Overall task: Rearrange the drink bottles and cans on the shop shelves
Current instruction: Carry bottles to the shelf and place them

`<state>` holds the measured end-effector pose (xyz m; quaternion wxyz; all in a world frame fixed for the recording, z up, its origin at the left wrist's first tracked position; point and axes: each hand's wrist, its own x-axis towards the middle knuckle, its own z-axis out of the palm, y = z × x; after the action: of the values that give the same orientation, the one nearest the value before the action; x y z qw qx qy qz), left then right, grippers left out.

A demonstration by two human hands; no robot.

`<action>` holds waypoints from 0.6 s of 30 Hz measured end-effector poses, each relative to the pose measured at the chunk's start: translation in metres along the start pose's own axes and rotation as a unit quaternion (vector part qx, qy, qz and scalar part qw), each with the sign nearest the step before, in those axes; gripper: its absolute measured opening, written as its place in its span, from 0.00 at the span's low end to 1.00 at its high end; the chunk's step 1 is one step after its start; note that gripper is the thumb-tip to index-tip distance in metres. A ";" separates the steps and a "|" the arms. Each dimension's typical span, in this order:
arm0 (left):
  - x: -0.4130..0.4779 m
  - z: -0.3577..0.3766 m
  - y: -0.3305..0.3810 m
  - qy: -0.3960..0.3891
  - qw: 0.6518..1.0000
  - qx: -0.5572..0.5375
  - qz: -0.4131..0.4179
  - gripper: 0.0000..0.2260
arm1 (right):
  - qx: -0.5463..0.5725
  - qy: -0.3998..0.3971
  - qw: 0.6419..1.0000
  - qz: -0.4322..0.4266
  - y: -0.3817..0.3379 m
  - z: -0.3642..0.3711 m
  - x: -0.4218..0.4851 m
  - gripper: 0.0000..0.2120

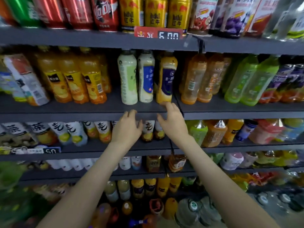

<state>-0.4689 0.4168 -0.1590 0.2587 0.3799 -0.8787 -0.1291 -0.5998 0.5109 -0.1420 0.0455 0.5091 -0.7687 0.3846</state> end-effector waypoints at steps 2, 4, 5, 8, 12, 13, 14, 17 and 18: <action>0.001 -0.015 -0.032 0.010 0.999 0.008 -0.034 0.17 | 0.022 -0.014 1.000 -0.015 -0.019 0.017 0.009 0.17; 0.004 -0.033 -0.068 0.021 0.998 0.017 -0.059 0.17 | 0.041 -0.025 0.998 -0.030 -0.042 0.040 0.019 0.17; 0.005 -0.043 -0.086 0.027 0.997 0.020 -0.072 0.17 | 0.050 -0.030 0.998 -0.038 -0.056 0.053 0.024 0.17; 0.010 -0.077 -0.145 0.045 0.993 0.043 -0.102 0.18 | 0.080 -0.039 0.994 -0.062 -0.104 0.098 0.040 0.17; 0.022 -0.127 -0.231 0.096 0.985 0.057 -0.128 0.19 | 0.108 -0.049 0.989 -0.092 -0.176 0.167 0.066 0.17; 0.026 -0.137 -0.250 0.111 0.983 0.055 -0.137 0.19 | 0.113 -0.054 0.987 -0.097 -0.192 0.183 0.071 0.17; 0.030 -0.146 -0.267 0.123 0.980 0.051 -0.146 0.19 | 0.118 -0.057 0.986 -0.103 -0.208 0.199 0.076 0.17; 0.048 -0.159 -0.306 0.134 0.979 0.013 -0.153 0.21 | 0.152 -0.046 0.982 -0.103 -0.243 0.236 0.089 0.17; 0.055 -0.161 -0.313 0.132 0.980 -0.014 -0.152 0.23 | 0.167 -0.042 0.981 -0.092 -0.251 0.245 0.093 0.18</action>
<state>-0.2235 0.1590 -0.1385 0.3546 0.5189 -0.7672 -0.1279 -0.3601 0.2382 -0.1339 -0.0373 0.5942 -0.6444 0.4799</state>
